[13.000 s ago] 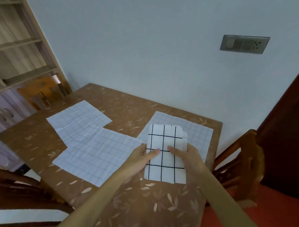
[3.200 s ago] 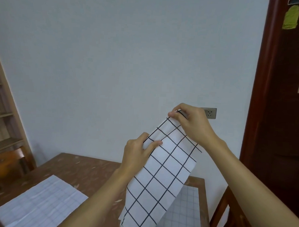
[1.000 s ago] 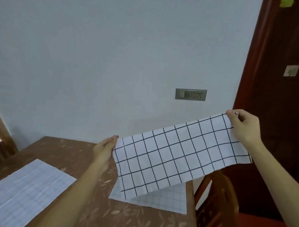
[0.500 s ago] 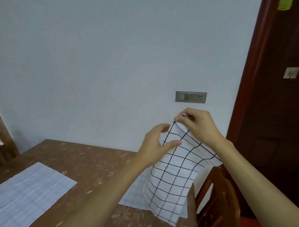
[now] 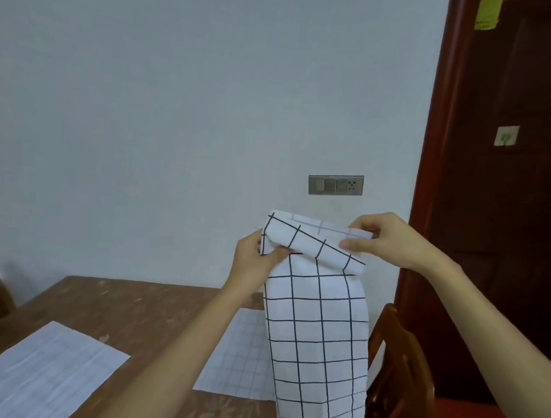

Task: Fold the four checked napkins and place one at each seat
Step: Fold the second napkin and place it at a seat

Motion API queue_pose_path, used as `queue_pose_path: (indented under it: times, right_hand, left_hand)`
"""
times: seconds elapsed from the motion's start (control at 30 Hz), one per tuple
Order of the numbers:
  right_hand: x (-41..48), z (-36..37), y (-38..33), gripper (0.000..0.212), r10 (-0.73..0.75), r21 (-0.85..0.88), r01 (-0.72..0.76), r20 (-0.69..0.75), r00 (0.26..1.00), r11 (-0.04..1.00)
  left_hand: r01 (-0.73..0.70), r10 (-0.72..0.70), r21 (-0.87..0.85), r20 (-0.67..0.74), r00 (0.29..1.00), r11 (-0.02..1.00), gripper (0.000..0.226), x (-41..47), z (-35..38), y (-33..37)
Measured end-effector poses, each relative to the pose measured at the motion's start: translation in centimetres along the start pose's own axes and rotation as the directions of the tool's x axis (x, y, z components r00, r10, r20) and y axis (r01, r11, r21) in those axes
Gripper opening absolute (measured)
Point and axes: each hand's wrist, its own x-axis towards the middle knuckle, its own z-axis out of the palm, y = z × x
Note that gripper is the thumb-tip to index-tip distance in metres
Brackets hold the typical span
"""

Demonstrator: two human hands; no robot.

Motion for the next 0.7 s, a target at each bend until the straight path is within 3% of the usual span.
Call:
queue_pose_path:
  times: [0.17, 0.23, 0.33, 0.5, 0.63, 0.7]
  right_hand:
    - [0.3, 0.0, 0.2, 0.021, -0.056, 0.044, 0.058, -0.06, 0.997, 0.997]
    - [0.3, 0.2, -0.4, 0.032, -0.059, 0.093, 0.067, -0.086, 0.995, 0.993]
    - [0.0, 0.6, -1.9, 0.052, 0.032, 0.298, 0.001, -0.105, 0.994, 0.954]
    - [-0.8, 1.6, -2.5, 0.066, 0.067, 0.336, -0.048, -0.045, 0.997, 0.941]
    - [-0.9, 3.1, -2.3, 0.087, 0.217, 0.355, -0.222, 0.054, 0.975, 0.908]
    - [-0.9, 3.8, -1.9, 0.074, 0.223, 0.37, -0.262, 0.145, 0.964, 0.891]
  left_hand:
    - [0.046, -0.042, -0.036, 0.088, 0.995, 0.998, 0.013, -0.6, -0.7, 1.0]
    - [0.036, -0.035, -0.027, 0.041, 0.999, 0.999, 0.008, -0.7, -0.6, 1.2]
    - [0.053, -0.055, -0.054, -0.045, 0.997, 0.997, 0.011, -0.4, -0.8, 1.8]
    - [0.1, -0.108, -0.132, -0.051, 0.993, 0.986, 0.01, -0.2, -1.6, 2.6]
    - [0.108, -0.115, -0.185, -0.026, 0.993, 0.977, 0.012, -0.3, -2.3, 3.4]
    - [0.093, -0.1, -0.177, -0.033, 0.994, 0.98, 0.011, -0.2, -2.7, 3.7]
